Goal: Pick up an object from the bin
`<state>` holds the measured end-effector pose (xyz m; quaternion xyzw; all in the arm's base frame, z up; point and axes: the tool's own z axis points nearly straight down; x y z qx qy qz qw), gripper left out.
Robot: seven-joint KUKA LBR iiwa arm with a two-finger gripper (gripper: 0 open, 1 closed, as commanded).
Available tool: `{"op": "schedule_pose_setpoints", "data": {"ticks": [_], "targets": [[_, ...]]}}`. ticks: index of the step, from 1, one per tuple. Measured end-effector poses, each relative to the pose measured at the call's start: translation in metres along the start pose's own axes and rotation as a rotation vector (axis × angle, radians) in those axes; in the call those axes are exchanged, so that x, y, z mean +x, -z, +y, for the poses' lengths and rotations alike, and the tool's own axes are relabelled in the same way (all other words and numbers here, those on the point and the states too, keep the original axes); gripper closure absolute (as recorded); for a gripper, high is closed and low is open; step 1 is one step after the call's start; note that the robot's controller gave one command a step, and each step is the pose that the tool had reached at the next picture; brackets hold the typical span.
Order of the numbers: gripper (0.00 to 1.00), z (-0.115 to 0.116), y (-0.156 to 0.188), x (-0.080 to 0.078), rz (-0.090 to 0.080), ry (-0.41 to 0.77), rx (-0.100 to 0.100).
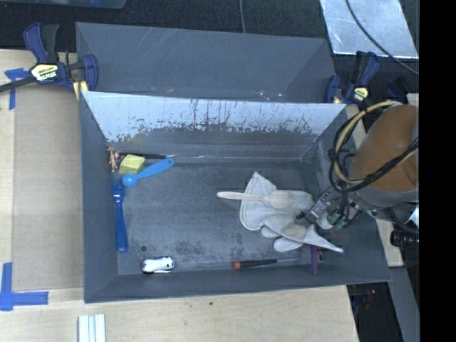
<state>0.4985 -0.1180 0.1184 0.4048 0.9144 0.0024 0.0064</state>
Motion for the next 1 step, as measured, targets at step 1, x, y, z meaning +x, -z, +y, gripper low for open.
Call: {"op": "schedule_pose_setpoints", "data": {"ticks": [1], "targets": [[1.00, 0.0007, 0.0363, -0.0019, -0.005, -0.001, -0.003]]}}
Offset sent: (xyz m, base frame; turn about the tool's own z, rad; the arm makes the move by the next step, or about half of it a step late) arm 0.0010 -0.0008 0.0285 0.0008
